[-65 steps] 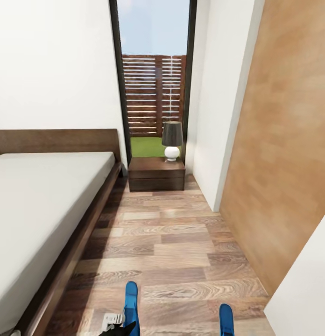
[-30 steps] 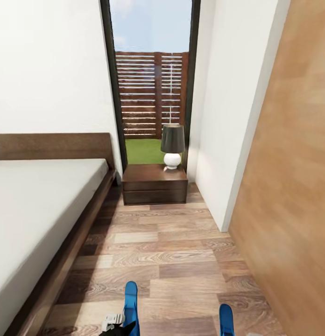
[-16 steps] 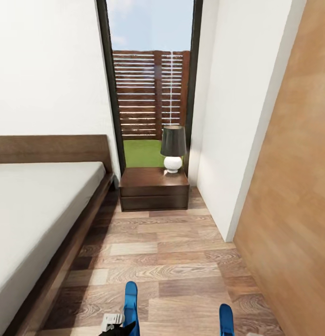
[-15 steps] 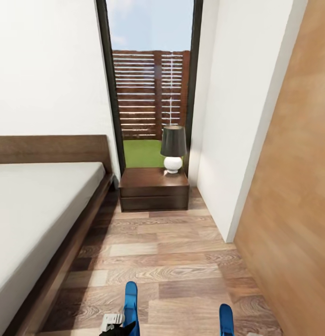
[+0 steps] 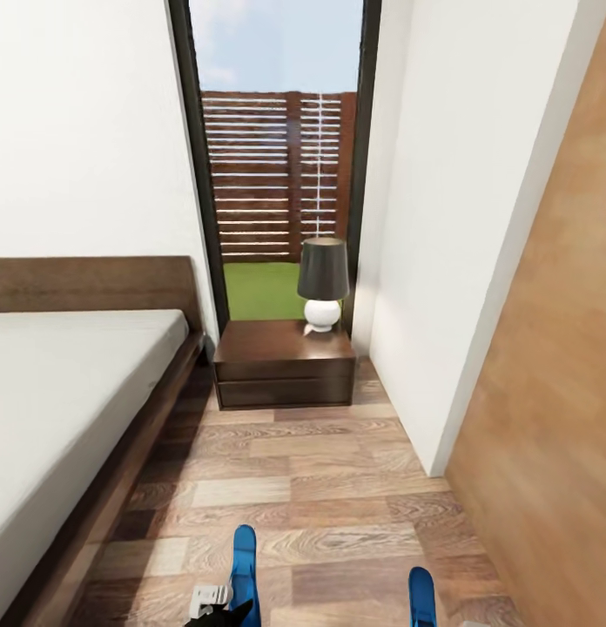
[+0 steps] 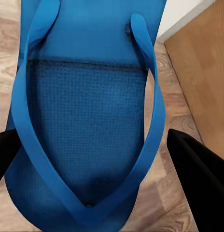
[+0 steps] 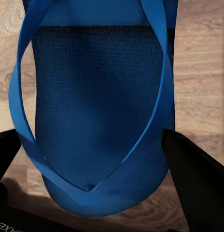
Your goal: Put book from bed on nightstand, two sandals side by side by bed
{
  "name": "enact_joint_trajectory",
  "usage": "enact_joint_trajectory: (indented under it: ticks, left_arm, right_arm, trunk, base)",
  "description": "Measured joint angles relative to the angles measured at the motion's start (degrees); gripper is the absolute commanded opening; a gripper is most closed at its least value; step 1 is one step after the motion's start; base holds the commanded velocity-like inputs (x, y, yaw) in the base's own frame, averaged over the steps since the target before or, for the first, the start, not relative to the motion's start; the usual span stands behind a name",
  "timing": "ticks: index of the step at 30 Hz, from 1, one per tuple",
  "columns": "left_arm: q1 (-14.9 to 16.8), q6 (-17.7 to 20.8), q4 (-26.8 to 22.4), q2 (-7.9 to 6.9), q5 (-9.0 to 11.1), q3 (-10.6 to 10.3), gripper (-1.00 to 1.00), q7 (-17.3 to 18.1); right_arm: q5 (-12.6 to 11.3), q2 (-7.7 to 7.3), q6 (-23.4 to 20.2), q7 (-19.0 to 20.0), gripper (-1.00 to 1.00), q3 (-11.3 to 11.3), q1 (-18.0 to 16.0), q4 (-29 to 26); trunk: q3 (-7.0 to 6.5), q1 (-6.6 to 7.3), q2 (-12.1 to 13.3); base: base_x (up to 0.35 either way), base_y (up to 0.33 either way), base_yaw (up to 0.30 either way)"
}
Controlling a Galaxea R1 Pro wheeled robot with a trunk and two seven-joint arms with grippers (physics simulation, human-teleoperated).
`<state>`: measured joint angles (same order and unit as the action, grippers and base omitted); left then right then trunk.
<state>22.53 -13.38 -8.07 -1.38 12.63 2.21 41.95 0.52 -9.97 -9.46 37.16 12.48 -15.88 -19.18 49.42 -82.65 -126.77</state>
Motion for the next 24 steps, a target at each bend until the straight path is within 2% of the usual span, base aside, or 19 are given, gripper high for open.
enact_joint_trajectory:
  ticks: [24]
  left_arm:
    - [0.01,0.00,0.00,0.00,0.00,0.00,-1.00,-0.04]
  right_arm:
    - [0.00,0.00,0.01,0.00,-1.00,-0.01,0.01,0.01]
  trunk:
    - [0.00,0.00,0.00]
  base:
    - [0.313,-0.068,0.000]
